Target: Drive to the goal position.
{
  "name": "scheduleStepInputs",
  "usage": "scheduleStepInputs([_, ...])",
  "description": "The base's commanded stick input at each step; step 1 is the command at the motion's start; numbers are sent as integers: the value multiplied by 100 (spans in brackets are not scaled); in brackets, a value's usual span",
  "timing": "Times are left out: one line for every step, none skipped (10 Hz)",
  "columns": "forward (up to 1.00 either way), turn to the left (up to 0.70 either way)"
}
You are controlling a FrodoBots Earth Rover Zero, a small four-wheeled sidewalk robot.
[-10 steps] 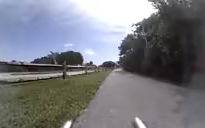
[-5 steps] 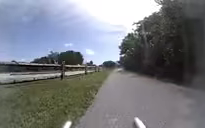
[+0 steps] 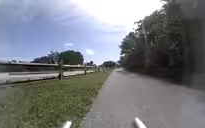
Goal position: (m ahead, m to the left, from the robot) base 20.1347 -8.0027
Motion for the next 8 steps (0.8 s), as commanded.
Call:
scheduleStepInputs([50, -50])
scheduleStepInputs([50, -50])
scheduleStepInputs([50, -50])
scheduleStepInputs([50, -50])
scheduleStepInputs([50, -50])
scheduleStepInputs([50, -50])
scheduleStepInputs([50, -50])
scheduleStepInputs([50, -50])
